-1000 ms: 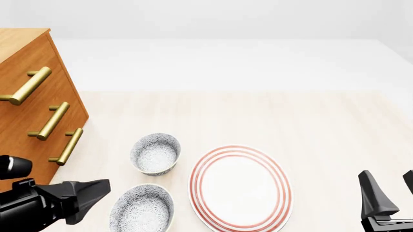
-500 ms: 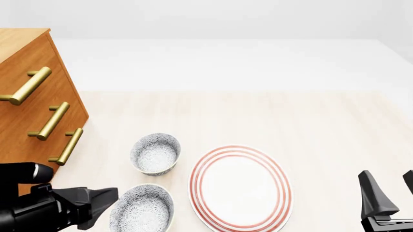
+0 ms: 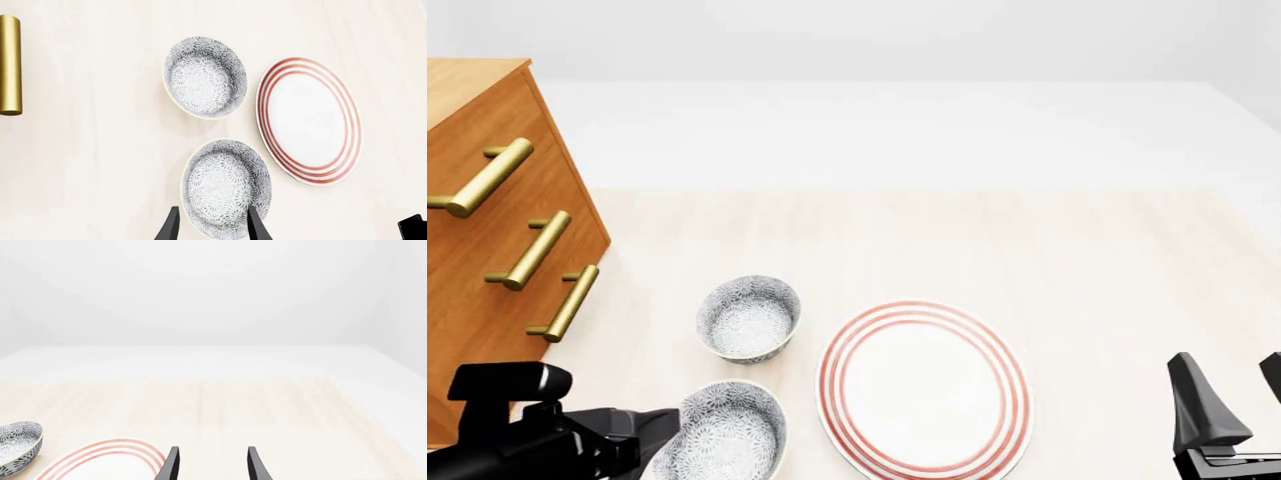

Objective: Stack the bowl in the middle on the bowl at the back.

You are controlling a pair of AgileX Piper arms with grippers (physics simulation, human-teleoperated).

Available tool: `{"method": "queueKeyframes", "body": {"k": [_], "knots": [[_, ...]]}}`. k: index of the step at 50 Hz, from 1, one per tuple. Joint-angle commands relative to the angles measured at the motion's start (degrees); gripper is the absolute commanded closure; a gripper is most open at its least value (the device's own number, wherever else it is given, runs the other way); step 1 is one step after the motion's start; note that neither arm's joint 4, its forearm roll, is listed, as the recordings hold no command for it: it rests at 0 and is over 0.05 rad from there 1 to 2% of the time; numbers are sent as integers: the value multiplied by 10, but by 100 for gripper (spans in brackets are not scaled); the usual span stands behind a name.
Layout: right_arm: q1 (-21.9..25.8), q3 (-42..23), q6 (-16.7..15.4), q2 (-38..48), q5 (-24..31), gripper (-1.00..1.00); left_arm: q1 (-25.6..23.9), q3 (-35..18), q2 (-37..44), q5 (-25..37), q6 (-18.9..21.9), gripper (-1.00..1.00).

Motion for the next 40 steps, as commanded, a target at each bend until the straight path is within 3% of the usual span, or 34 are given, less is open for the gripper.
{"method": "queueKeyframes", "body": {"k": [1,15,40], "knots": [[0,0,0,0,0,-100,12,32,20,-42,3,-100],[0,0,1,0,-1,-100,49,80,78,-140,-3,-100],[0,1,4,1,-1,-100,57,139,234,-320,-14,-100]]}}
